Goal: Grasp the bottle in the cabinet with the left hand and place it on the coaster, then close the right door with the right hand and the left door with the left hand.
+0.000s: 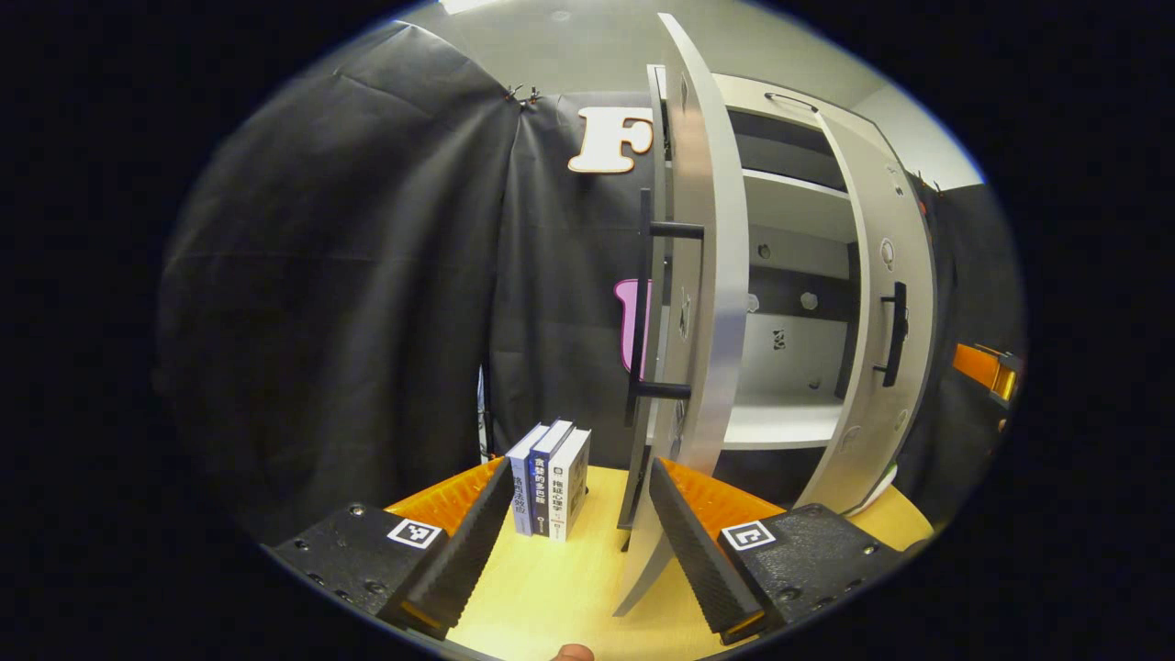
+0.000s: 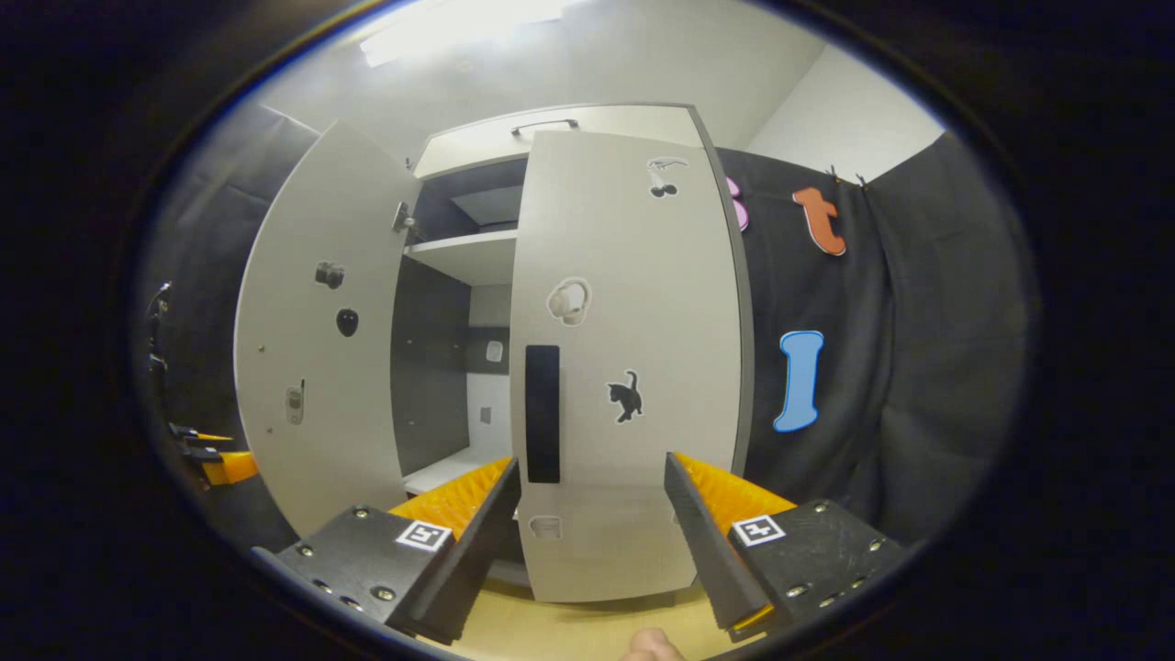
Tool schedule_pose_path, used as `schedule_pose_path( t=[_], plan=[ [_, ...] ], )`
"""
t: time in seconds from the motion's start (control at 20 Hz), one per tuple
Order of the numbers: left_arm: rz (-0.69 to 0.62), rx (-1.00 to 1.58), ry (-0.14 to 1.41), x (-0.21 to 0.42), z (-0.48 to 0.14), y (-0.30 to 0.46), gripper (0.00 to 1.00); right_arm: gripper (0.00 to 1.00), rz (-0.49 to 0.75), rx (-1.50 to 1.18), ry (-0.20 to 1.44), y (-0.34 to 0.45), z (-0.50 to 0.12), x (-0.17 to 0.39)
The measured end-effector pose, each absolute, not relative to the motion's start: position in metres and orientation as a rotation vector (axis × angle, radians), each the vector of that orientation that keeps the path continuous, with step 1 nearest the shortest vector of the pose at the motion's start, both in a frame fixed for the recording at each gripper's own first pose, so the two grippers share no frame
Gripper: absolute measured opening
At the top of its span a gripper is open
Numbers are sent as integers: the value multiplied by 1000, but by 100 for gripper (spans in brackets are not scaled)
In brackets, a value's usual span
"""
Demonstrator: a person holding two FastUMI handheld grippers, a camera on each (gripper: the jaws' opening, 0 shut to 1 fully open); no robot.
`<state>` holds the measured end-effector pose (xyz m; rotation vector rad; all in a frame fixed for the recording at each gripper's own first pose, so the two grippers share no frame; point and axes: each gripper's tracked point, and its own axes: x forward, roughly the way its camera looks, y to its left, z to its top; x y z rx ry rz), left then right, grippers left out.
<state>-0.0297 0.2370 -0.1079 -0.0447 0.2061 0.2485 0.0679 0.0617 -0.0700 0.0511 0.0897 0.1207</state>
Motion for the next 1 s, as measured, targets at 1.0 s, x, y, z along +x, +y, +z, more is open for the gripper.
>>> schedule_pose_path(
  t=[1.0],
  plan=[
    [86,-29,216,-1,-109,145,90,95,65,22,77,17,-62,52]
  ],
)
